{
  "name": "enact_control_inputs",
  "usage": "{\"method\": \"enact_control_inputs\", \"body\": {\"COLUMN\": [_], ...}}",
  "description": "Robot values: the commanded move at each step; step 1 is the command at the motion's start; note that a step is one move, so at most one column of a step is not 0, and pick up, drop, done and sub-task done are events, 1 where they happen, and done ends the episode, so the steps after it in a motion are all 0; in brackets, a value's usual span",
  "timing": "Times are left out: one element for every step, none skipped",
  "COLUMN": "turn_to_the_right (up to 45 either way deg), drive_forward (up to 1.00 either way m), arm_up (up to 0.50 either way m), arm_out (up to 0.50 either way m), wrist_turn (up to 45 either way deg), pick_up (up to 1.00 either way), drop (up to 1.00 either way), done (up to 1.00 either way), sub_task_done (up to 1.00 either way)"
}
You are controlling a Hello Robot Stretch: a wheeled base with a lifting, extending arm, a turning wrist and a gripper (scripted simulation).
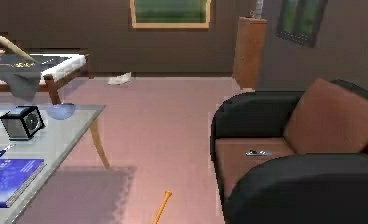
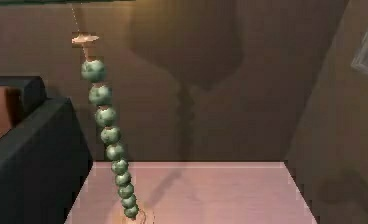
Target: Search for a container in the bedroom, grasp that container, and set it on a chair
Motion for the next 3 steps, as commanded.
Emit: {"method": "enact_control_inputs", "body": {"turn_to_the_right": [-45.0,-45.0,-30.0], "drive_forward": [0.0,0.0,0.0], "arm_up": [0.0,0.0,0.0], "arm_out": [0.0,0.0,0.0], "wrist_turn": [0.0,0.0,0.0], "pick_up": [0.0,0.0,0.0], "drop": [0.0,0.0,0.0], "done": [0.0,0.0,0.0], "sub_task_done": [0.0,0.0,0.0]}}
